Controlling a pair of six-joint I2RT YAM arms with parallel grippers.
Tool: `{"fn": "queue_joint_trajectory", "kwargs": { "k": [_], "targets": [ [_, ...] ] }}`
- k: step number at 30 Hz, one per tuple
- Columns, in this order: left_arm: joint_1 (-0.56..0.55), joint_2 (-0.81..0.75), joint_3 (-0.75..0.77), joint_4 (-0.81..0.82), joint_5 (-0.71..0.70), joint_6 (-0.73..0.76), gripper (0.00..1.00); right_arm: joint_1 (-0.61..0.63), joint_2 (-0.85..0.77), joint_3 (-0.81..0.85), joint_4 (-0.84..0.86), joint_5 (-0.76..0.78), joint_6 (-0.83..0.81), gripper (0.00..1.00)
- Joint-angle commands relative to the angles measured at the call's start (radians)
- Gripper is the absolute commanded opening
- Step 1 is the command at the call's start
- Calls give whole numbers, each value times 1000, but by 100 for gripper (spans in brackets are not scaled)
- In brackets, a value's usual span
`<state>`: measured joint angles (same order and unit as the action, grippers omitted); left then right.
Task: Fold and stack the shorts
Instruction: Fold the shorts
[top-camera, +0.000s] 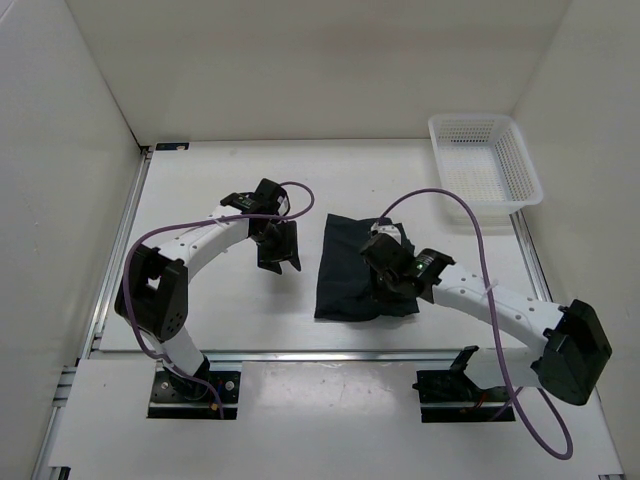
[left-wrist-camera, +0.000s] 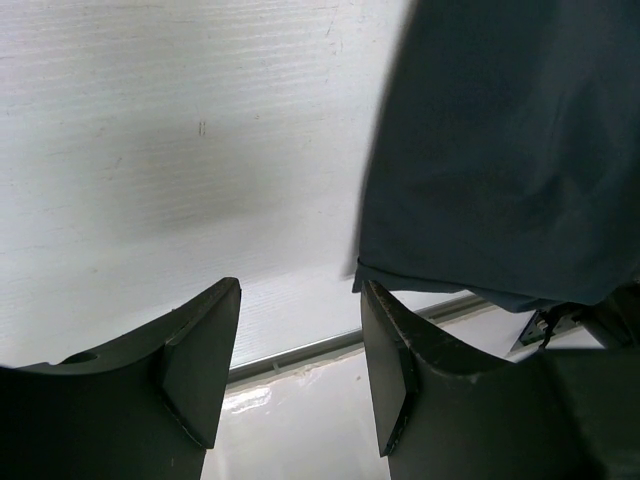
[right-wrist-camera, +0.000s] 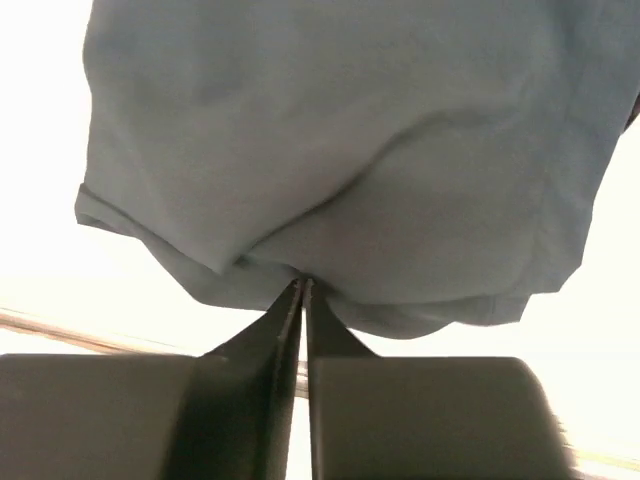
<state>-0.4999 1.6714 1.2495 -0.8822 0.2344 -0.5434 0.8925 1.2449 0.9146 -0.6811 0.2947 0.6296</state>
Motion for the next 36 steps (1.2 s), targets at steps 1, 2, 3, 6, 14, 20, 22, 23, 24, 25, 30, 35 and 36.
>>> {"fn": "queue_joint_trajectory", "kwargs": {
  "k": [1,2,3,6,14,20,22,23,24,25,30,35,36],
  "targets": [
    [1,-61,-2,11,-14,-4,63,6,-7,-42,-61,20,10,10],
    [1,-61,-2,11,-14,-4,63,6,-7,-61,-61,11,10,23],
    [1,-52,-2,11,-14,-4,63,17,-7,-71,-70,1,10,25],
    [1,-52,-2,11,-14,-4,62,17,-51,-117,-94,-22,65,27],
    [-43,-53,19,11,17,-4,52,-15,-177,-93,-149,125,179,22],
    [-68,-81,57,11,39,-15,58,-181,-78,-85,-134,43,188,89],
    [-68,-81,57,11,25,-15,61,-217,-87,-94,-97,31,177,98],
    [-68,-81,57,11,25,-15,61,-233,-87,-94,-77,21,177,98],
    [-68,-81,57,11,25,-15,61,-272,-87,-94,-77,6,167,98],
    [-68,-81,57,11,25,-15,61,-296,-87,-94,-61,-6,157,98],
    [-59,-145,47,11,3,-24,61,-493,-62,-129,92,-147,56,99],
    [-37,-220,56,-9,-20,-33,62,-627,140,-126,239,-348,-8,93],
    [-19,-229,56,-9,-20,-33,62,-627,174,-111,248,-348,-8,89]
  ]
}}
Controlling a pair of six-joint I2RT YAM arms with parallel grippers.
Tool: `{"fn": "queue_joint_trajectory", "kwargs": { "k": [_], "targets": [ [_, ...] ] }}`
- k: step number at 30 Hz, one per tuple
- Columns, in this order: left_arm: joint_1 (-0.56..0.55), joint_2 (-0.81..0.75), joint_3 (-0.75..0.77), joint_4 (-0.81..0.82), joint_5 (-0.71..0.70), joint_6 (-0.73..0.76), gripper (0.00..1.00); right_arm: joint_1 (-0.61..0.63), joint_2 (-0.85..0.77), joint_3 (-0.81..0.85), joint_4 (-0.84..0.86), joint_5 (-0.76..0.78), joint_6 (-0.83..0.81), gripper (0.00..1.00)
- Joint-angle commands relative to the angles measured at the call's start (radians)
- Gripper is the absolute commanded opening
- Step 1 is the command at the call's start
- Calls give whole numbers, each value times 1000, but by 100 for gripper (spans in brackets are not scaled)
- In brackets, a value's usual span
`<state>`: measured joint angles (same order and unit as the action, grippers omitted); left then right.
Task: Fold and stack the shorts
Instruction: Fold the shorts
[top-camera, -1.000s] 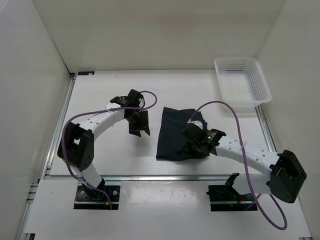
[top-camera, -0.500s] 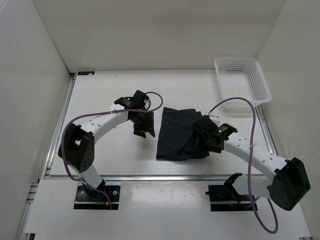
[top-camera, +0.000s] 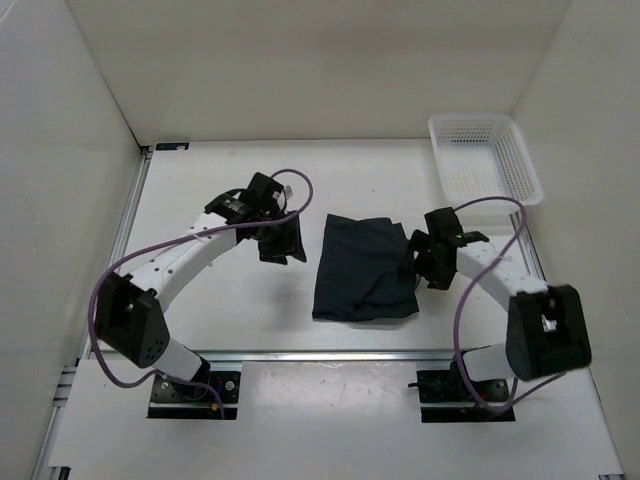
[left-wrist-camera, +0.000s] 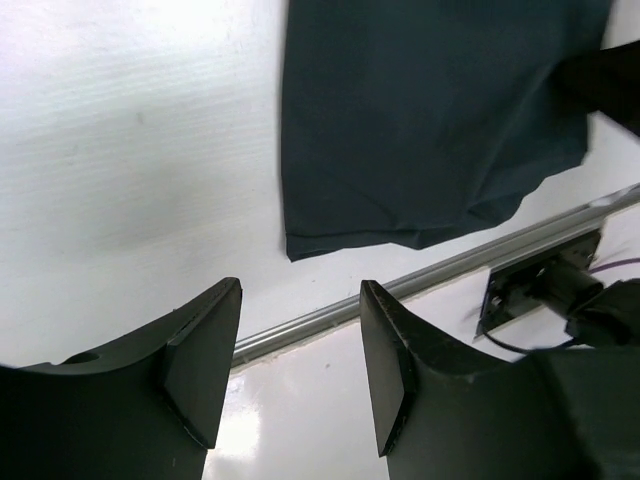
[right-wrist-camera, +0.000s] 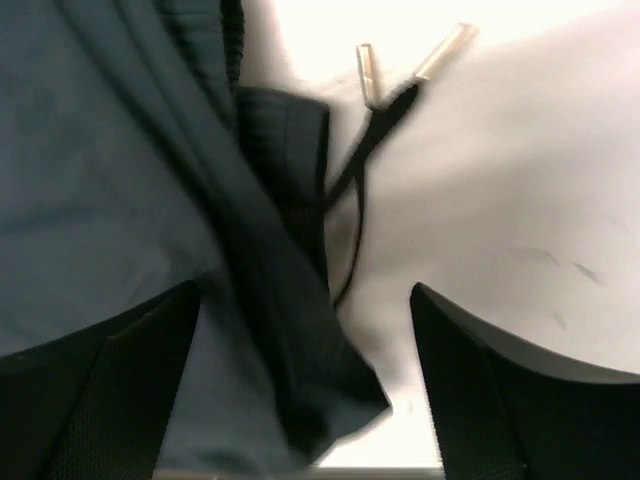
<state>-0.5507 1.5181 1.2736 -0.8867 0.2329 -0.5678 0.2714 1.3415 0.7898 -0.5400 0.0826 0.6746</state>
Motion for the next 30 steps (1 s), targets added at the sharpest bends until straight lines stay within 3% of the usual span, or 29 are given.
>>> {"fn": "queue_joint_trajectory", "kwargs": {
  "k": [1,2,5,11,13,15,17,20,26,30],
  "targets": [
    [41,-91,32,-14,-18,-9,62,3,132,28,121,-148,-62,83],
    [50,-91,32,-14,-18,-9,62,23,155,51,121,-158,-63,68],
    [87,-111,32,-56,-52,3,62,95,215,95,153,-158,-20,51],
    [246,-157,65,-147,-84,87,62,230,393,256,215,-158,85,48],
    [291,-180,87,-175,-75,114,63,259,475,380,155,-139,85,58],
    [346,-190,127,-210,-60,144,63,270,510,504,69,-86,71,82],
    [382,-211,164,-221,-46,157,63,279,492,526,-7,45,60,89],
    [425,-245,182,-254,-70,166,63,270,284,451,-20,214,72,97],
    [512,-318,191,-255,-101,166,65,187,7,328,-122,431,11,99],
    [566,-345,191,-236,-101,175,66,135,-85,289,-166,462,-35,98]
  ]
}}
